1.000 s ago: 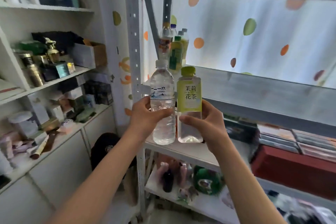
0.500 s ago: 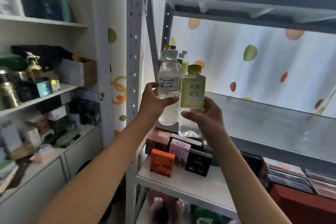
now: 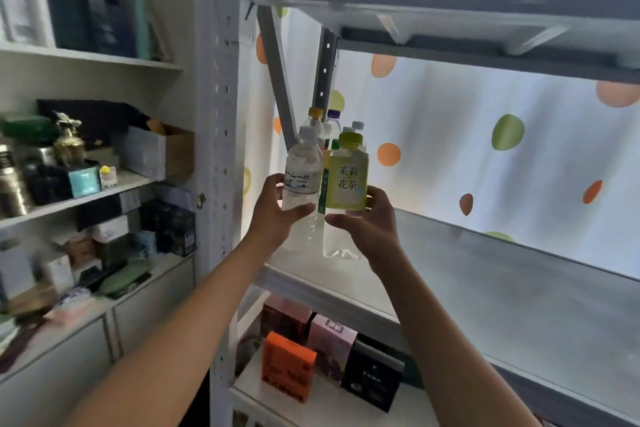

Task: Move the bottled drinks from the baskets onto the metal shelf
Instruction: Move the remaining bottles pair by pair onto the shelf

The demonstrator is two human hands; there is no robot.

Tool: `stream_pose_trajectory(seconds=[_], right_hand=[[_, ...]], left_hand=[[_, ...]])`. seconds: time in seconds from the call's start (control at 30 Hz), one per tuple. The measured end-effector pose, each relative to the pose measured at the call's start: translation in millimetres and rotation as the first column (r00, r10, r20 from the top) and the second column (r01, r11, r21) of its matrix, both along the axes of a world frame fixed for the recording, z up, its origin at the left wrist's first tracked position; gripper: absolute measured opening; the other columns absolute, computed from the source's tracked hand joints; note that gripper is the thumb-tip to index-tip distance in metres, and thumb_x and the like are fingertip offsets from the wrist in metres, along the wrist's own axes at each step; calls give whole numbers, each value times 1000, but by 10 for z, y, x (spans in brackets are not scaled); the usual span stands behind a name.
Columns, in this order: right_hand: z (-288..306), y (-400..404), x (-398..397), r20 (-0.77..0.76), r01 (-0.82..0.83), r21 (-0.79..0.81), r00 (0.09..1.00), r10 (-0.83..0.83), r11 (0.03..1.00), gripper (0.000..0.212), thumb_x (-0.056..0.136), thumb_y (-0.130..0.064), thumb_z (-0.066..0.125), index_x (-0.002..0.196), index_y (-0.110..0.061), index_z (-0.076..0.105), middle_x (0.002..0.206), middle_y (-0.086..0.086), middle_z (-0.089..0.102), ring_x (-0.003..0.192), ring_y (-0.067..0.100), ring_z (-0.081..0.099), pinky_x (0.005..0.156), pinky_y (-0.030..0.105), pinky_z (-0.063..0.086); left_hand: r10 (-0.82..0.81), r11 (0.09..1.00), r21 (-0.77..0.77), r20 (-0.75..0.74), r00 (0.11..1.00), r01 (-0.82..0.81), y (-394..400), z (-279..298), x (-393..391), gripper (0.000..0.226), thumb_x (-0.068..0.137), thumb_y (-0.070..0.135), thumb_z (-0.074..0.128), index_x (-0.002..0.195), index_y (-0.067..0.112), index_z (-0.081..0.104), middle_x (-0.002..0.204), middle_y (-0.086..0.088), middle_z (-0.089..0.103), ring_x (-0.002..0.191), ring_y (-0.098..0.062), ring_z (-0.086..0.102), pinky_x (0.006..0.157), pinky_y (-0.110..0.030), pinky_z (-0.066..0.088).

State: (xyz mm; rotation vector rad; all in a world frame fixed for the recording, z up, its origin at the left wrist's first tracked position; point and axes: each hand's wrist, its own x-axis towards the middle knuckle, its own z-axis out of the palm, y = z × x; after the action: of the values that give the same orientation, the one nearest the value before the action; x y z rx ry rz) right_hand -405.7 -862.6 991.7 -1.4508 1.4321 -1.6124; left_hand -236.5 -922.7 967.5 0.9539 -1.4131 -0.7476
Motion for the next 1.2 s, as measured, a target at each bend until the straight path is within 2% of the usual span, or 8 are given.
stream_pose_trajectory(seconds=[0.13, 0.23, 0.4, 0.53, 0.67, 0.9, 1.07, 1.2], right_hand=[[-34, -206, -47, 15, 14, 0, 1000, -14, 1000, 77, 60, -7, 92, 124, -14, 49, 111, 7, 63, 98, 19, 67, 85, 36, 58], [-12, -346, -122, -5, 31, 1, 1000, -31, 1000, 77, 57, -9, 94, 119, -17, 48, 109, 6, 63, 95, 16, 66, 78, 29, 57], [74, -533, -259, -36, 61, -3, 997, -61, 998, 78, 57, -11, 94, 119, -18, 48, 111, 3, 62, 98, 18, 65, 85, 35, 56], [26, -645, -317, 39, 55, -15, 998, -55, 998, 78, 55, -6, 94, 115, -23, 48, 109, 0, 63, 97, 14, 65, 79, 30, 56], [-19, -705, -320, 40, 77, -4, 996, -77, 997, 78, 54, -7, 93, 114, -25, 46, 107, -4, 60, 94, 6, 61, 69, 22, 49], [-152, -712, -297, -62, 70, 16, 996, -69, 997, 80, 52, -13, 96, 115, -19, 46, 110, -1, 60, 99, 15, 63, 83, 35, 56], [-229, -725, -130, -169, 103, -15, 980, -104, 995, 82, 50, -26, 97, 116, -23, 49, 106, -6, 65, 97, 13, 64, 81, 30, 53], [-283, -714, -21, -189, 109, -56, 975, -118, 992, 81, 55, -29, 96, 120, -24, 47, 105, -9, 68, 93, 9, 66, 72, 18, 47]], left_hand=[[20, 999, -39, 58, 998, -18, -222, -92, -94, 58, 75, 27, 83, 117, 38, 44, 113, 21, 57, 112, -8, 53, 92, -26, 41], [55, 997, -55, 74, 996, -51, -347, -140, -142, 55, 80, 33, 78, 118, 48, 42, 112, 32, 52, 105, 16, 47, 87, -15, 36], [166, 986, -53, 137, 977, -160, -528, -210, -88, 64, 83, 44, 73, 138, 32, 44, 134, 1, 52, 124, -16, 43, 101, -32, 34], [117, 993, -30, 75, 990, -115, -607, -179, -78, 62, 85, 42, 70, 139, 34, 42, 136, 7, 54, 119, -12, 49, 96, -30, 38], [158, 987, 22, 74, 985, -160, -724, -201, -83, 64, 88, 37, 69, 141, 26, 35, 144, 1, 47, 130, -20, 44, 99, -29, 35], [234, 972, -40, 158, 959, -230, -736, -301, -154, 67, 91, 53, 58, 146, 28, 30, 149, 3, 43, 134, -21, 43, 104, -31, 35], [279, 959, -116, 252, 927, -257, -710, -309, -159, 74, 91, 60, 48, 151, 24, 26, 152, 0, 40, 138, -24, 40, 112, -40, 33], [206, 975, -128, 233, 950, -180, -669, -322, -165, 71, 89, 64, 45, 149, 31, 27, 150, 6, 43, 137, -21, 42, 108, -31, 31]])
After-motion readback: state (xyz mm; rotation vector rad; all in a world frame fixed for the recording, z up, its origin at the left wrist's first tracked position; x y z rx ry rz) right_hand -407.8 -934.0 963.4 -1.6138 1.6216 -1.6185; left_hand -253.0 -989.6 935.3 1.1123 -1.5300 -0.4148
